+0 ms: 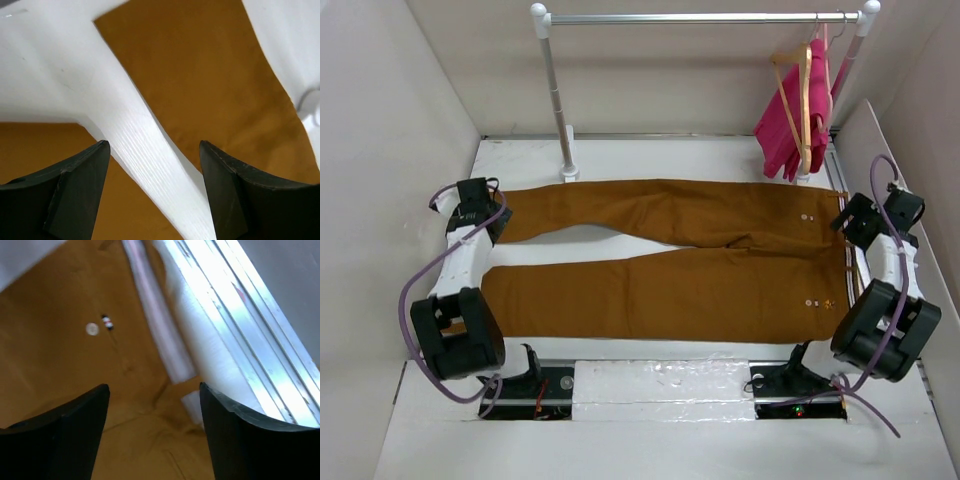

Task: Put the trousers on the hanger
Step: Flatten out the trousers at the center of the board.

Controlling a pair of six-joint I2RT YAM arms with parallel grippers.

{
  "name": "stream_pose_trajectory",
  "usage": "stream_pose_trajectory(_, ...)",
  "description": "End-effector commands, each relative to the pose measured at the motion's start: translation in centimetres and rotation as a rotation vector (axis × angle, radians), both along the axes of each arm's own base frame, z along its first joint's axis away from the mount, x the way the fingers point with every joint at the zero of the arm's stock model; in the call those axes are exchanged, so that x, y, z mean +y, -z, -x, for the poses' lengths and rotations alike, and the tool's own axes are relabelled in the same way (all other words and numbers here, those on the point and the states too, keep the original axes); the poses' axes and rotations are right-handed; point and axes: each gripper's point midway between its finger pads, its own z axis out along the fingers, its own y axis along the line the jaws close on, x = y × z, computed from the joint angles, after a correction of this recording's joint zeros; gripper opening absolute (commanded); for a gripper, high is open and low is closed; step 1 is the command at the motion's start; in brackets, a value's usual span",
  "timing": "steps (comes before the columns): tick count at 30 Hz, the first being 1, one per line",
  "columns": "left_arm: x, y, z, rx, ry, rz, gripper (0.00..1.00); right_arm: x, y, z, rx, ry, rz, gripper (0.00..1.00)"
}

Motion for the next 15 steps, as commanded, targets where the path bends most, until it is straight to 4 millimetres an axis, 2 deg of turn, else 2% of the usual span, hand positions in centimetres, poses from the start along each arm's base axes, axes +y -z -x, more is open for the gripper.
stream_pose_trajectory(1,2.0,0.5,0.2,0.058,-0.074,-0.065,0.67,3.3,-6.1,-2.3,-0.130,-0.124,0.071,0.83)
stream_pose_trajectory(2,2.6,0.5,0.4,0.059,-0.091,-0.065,0.67,3.4,-6.1,-2.3,-0.131,-0.130,0.068,0.83)
stream_pose_trajectory(3,3.2,0.8,0.6,0.059,-0.111,-0.058,0.67,4.9,-7.4,-1.9,-0.177,-0.157,0.078,0.83)
stream_pose_trajectory(4,4.2,1.7,0.9,0.050,-0.139,-0.012,0.66,7.7,-6.3,-1.5,-0.180,-0.211,0.047,0.81)
stream_pose_trajectory(5,3.6,2.4,0.5,0.046,-0.118,0.021,0.67,9.1,-6.0,-0.9,-0.185,-0.237,0.036,0.79)
stream_pose_trajectory(6,4.8,2.9,0.8,0.045,-0.151,0.050,0.66,10.4,-6.2,-0.5,-0.207,-0.263,0.033,0.76)
stream_pose_trajectory(7,5.0,3.4,0.5,0.045,-0.148,0.076,0.66,12.0,-7.3,0.3,-0.260,-0.292,0.032,0.69)
stream_pose_trajectory(8,5.2,4.6,0.2,0.080,-0.150,0.080,0.65,14.6,-5.8,1.0,-0.246,-0.371,0.002,0.58)
stream_pose_trajectory(10,5.5,5.5,-0.2,0.110,-0.153,0.084,0.64,17.1,-5.3,2.4,-0.251,-0.460,-0.009,0.56)
stream_pose_trajectory(12,5.4,7.1,-0.8,0.137,-0.144,0.107,0.60,21.0,-3.9,3.9,-0.256,-0.614,-0.071,0.56)
stream_pose_trajectory(13,5.4,7.4,-1.2,0.132,-0.144,0.113,0.60,22.0,-3.8,4.5,-0.260,-0.656,-0.079,0.56)
stream_pose_trajectory(14,5.4,8.3,-1.4,0.146,-0.146,0.123,0.58,23.1,-4.5,5.3,-0.292,-0.702,-0.076,0.56)
stream_pose_trajectory(15,5.5,8.5,-1.6,0.146,-0.146,0.129,0.57,24.7,-3.9,6.4,-0.276,-0.760,-0.085,0.56)
